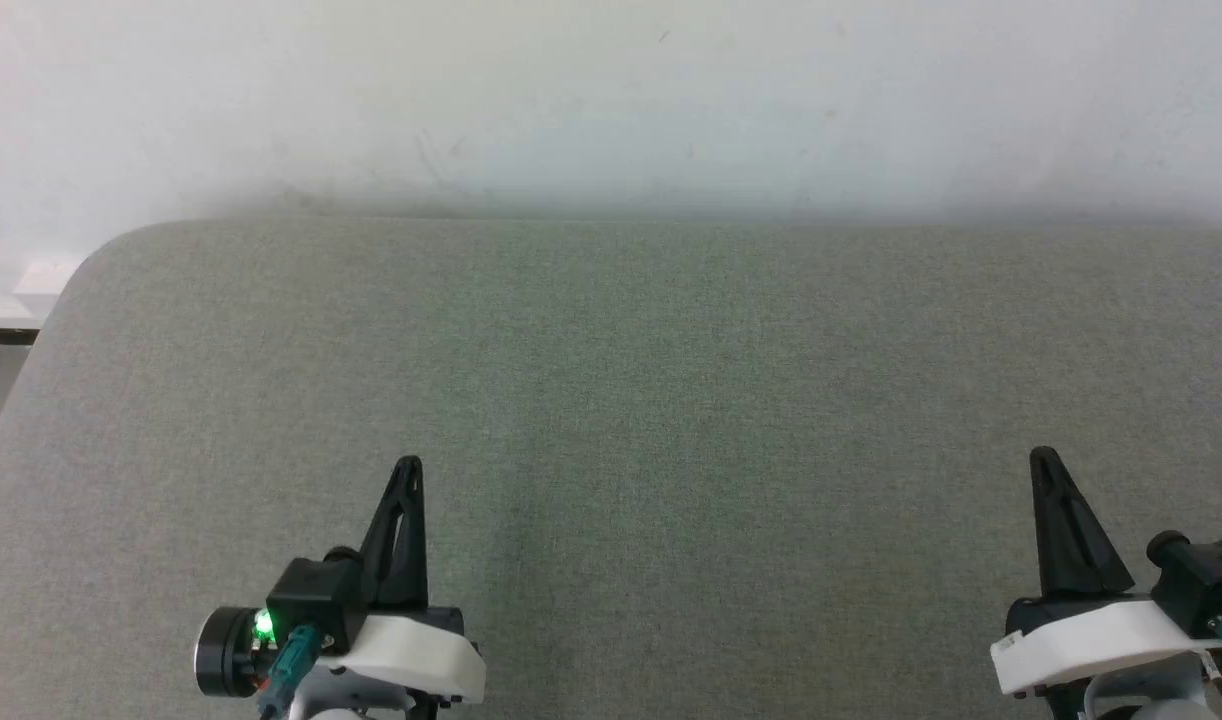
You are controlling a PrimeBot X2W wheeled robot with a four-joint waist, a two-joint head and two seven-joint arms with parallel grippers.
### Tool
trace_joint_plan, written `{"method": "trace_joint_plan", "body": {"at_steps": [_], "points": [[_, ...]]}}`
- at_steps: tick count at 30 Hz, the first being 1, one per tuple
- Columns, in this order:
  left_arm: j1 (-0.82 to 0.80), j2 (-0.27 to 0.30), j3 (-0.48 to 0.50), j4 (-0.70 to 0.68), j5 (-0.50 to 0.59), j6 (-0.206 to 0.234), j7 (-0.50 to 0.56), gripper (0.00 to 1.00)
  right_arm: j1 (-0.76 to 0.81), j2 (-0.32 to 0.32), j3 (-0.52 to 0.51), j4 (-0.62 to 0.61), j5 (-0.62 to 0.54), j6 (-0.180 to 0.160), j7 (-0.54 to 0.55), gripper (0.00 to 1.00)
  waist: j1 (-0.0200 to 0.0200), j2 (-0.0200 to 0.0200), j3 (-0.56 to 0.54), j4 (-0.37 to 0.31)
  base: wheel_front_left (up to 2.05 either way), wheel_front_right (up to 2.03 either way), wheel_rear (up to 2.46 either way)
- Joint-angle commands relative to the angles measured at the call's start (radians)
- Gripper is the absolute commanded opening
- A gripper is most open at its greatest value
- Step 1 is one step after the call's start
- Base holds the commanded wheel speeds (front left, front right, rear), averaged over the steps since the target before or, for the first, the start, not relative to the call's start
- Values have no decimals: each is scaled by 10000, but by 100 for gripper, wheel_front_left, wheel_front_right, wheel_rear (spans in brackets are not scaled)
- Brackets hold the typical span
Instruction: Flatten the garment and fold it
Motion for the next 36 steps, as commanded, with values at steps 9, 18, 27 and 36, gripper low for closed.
{"method": "trace_joint_plan", "body": {"at_steps": [9, 18, 27, 36], "points": [[5, -11, 138, -101, 119, -73, 202, 0, -32, 19, 80, -119, -212, -2, 226, 0, 0, -1, -41, 1, 0, 0, 0], [9, -18, 232, -169, 196, -126, 386, 0, -52, 31, 137, -201, -351, -4, 404, 0, 0, -1, -78, 2, 0, 0, 0], [12, -25, 326, -236, 273, -178, 570, 0, -72, 43, 194, -283, -489, -5, 582, 0, 0, -1, -116, 3, 0, 0, 0], [15, -32, 420, -303, 350, -230, 753, 0, -93, 55, 250, -365, -627, -7, 759, 0, 0, -1, -154, 4, 0, 0, 0]]}}
